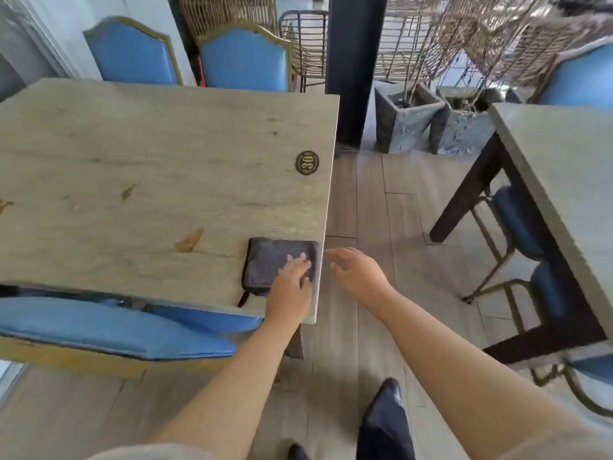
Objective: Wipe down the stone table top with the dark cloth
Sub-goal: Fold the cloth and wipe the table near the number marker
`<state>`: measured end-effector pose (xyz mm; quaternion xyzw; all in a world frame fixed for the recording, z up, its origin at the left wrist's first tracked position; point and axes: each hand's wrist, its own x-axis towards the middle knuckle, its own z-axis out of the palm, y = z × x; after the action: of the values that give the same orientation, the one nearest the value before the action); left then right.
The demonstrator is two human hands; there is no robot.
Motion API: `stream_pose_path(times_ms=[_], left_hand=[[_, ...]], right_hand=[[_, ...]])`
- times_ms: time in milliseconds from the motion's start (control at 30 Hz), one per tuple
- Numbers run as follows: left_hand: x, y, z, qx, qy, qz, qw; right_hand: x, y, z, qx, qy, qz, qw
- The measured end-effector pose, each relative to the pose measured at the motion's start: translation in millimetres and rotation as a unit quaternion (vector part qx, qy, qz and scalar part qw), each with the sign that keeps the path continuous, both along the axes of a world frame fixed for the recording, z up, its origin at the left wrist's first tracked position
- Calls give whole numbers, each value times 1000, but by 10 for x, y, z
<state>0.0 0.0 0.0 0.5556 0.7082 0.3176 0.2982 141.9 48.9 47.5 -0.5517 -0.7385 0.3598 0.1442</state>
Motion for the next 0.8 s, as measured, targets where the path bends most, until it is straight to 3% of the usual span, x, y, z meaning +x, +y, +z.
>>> stream_pose_path(times_ms=[133,300,400,567,800], left_hand=[[104,269,-300,-89,203,-5,975],[232,285,-483,-78,284,43,955],[265,342,-430,-90,248,62,962],[138,517,-35,-117,89,133,980],[-230,1030,596,-139,109,128,976]], right_hand=[[29,487,-104,-13,-24,68,997],[19,1057,-200,-29,-61,197,978],[-28,1285,-258,-49,-69,263,961],[-172,1511,-391,-24,-77,331,940],[-426,1900,-288,-57,17,300,952]])
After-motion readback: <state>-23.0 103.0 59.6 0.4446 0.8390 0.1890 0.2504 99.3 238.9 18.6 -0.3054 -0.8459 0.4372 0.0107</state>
